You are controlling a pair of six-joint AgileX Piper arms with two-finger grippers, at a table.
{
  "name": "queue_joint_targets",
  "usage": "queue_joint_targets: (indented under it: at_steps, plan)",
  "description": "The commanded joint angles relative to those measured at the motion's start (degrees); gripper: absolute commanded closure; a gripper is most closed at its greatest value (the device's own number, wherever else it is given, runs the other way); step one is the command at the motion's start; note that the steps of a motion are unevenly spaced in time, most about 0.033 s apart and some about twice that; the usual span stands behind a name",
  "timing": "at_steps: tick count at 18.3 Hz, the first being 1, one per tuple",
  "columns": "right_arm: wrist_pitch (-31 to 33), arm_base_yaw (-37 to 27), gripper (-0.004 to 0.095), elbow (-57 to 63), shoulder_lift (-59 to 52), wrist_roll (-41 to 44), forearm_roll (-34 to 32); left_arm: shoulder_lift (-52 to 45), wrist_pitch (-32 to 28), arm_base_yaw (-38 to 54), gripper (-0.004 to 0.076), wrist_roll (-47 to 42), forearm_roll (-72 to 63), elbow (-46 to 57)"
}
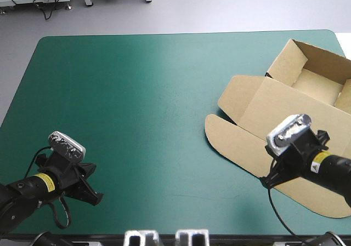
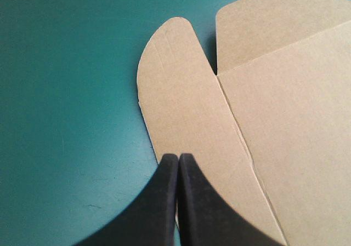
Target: Fold the box
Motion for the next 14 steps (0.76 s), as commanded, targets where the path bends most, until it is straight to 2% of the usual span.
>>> queue_joint_targets:
  at_steps: [1, 3, 6, 14]
  plan:
    - [-8.6, 0.1, 0.0927, 4.6, -6.2, 2.2, -0.2, -3.5, -10.6, 0.0, 0.0733, -0.2, -0.5, 2.7]
    - [-11.9, 0.1, 0.0927, 8.6, -9.4, 2.3, -0.2, -5.5, -12.5, 0.0, 0.0733, -0.2, -0.5, 4.1]
    - [-16.1, 0.1, 0.0928, 15.8, -13.9, 2.3, -0.2, -7.9, -11.9, 0.0, 0.0733, -0.2, -1.0, 6.1]
    - [-18.6, 0.1, 0.0928, 20.9, -14.4, 4.3, 0.0, -8.0, -10.9, 0.0, 0.0733, -0.3, -2.3, 6.1]
